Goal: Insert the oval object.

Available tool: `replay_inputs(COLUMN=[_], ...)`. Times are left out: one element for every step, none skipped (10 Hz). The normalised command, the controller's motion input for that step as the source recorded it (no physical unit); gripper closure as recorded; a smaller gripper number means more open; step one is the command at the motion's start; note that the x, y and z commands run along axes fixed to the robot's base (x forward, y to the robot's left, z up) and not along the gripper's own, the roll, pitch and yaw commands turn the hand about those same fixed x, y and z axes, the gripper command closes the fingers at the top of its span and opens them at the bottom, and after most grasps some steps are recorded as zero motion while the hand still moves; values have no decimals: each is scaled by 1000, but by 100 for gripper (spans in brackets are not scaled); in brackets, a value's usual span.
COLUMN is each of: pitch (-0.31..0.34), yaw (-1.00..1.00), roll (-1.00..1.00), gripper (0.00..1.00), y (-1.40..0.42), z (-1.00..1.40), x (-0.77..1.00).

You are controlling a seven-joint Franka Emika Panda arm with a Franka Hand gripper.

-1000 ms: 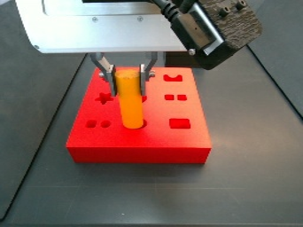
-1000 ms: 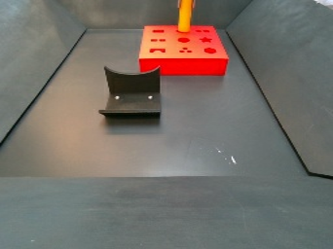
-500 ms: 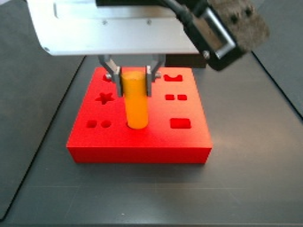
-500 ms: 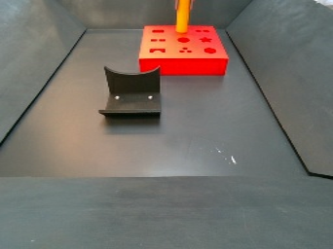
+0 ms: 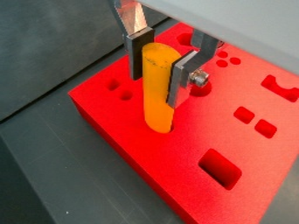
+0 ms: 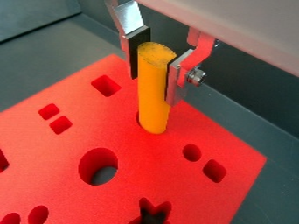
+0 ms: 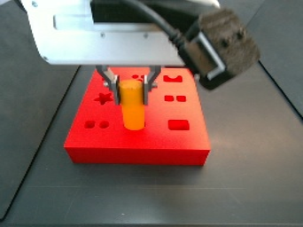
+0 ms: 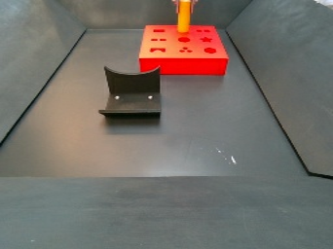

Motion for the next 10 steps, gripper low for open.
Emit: replay_inputs(pitch=[-96, -117, -120, -123, -106, -99, -120, -124, -170, 0], yaw=[-77, -60, -34, -31, -37, -40, -49, -43, 0, 0], roll=[71, 50, 51, 56, 61, 63, 66, 71, 46, 0], gripper=[100, 100, 100, 100, 100, 100, 100, 100, 100, 100], y=[-89, -51, -23, -11, -9, -9, -14, 0, -43, 0], z=[-1000, -1000, -1000, -1000, -1000, -1000, -1000, -1000, -709, 0], x=[0, 0, 0, 0, 0, -11, 0, 0, 0, 0])
